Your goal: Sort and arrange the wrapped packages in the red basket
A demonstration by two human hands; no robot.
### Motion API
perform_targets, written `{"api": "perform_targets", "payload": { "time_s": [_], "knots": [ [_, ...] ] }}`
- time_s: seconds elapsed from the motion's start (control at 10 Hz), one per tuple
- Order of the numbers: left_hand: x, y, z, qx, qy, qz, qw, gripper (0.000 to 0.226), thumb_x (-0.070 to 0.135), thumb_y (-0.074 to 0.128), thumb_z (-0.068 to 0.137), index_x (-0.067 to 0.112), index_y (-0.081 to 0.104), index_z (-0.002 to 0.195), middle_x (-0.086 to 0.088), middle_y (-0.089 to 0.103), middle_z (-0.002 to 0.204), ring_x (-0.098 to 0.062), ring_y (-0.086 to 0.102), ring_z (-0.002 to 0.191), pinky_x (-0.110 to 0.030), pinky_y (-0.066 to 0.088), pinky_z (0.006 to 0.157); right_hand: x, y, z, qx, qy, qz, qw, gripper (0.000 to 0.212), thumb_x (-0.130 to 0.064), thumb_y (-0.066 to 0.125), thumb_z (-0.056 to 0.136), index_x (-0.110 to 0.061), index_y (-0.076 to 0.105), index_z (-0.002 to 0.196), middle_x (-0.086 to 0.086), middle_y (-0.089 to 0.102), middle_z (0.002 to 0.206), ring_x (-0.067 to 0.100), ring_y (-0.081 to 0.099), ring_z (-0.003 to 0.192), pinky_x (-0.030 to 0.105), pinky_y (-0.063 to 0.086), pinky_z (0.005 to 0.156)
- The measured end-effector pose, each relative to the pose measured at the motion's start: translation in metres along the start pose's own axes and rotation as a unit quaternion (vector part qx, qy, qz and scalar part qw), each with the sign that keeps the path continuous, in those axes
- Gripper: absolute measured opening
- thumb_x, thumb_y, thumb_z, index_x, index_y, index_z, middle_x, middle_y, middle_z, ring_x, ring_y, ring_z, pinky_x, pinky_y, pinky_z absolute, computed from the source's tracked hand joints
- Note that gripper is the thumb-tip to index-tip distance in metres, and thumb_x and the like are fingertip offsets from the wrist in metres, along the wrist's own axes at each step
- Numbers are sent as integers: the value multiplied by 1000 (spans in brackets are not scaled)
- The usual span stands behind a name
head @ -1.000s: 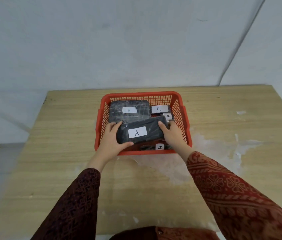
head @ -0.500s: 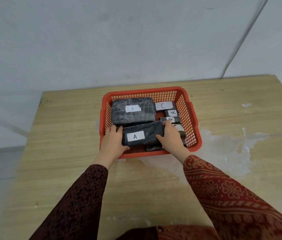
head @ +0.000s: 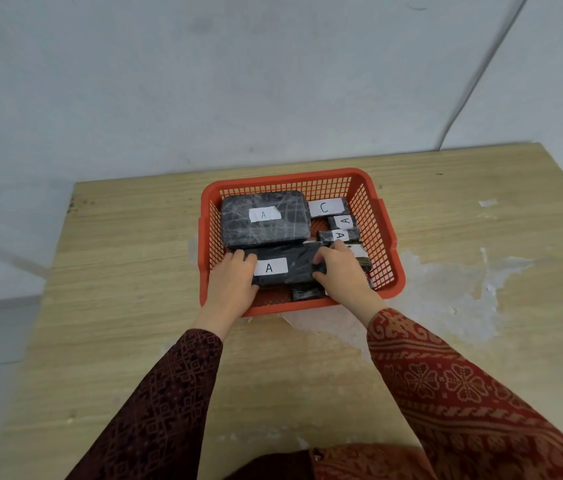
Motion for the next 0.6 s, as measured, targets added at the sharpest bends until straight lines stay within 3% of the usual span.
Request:
{"api": "perform_targets", "payload": {
  "time_s": [0.2, 0.3, 0.4, 0.5, 0.6],
  "knots": [
    [19, 18, -10, -72, 11, -69, 995, 41, 34, 43, 96, 15, 53, 131, -10, 52, 125, -26, 43, 121, -40, 47, 93, -9, 4, 6, -78, -52, -51, 994, 32, -1, 60, 86, -7, 63, 118, 15, 52, 118, 32, 54, 108, 37, 43, 97],
    [13, 39, -18, -158, -18, -101, 982, 51, 37, 31, 98, 18, 35, 145, -11, 27, 152, -26, 21, 140, -42, 29, 112, -17, 12, 4, -124, -74, -108, 984, 33, -18, 47, 96, -5, 60, 124, 18, 52, 124, 36, 49, 114, 43, 39, 102],
    [10, 48, -24, -191, -25, -88, 977, 55, 43, 25, 98, 24, 21, 150, -7, 7, 162, -22, 3, 148, -43, 13, 119, -19, 28, -8, -179, -75, -172, 966, 50, -38, 32, 100, -4, 50, 133, 22, 47, 136, 39, 40, 126, 45, 34, 106],
    [12, 48, -27, -189, -27, -63, 980, 56, 46, 22, 98, 28, 13, 151, -4, -2, 162, -19, -4, 149, -43, 9, 119, -14, 44, -31, -210, -21, -152, 966, 74, -58, 20, 96, -8, 19, 150, 18, 11, 159, 34, 8, 147, 47, 17, 119],
    [13, 39, -25, -161, -23, -79, 983, 55, 43, 31, 98, 26, 23, 150, -6, 13, 161, -22, 13, 148, -44, 23, 116, -16, 38, -37, -181, -28, -120, 976, 73, -58, 22, 96, -11, 17, 151, 15, 11, 160, 31, 9, 147, 45, 15, 120]
  ]
}}
Point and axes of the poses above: each hand's wrist, its own z-axis towards the middle knuckle, its own y-axis out of the palm, x = y × z, the point moved 10 cm from there along z, towards the middle knuckle
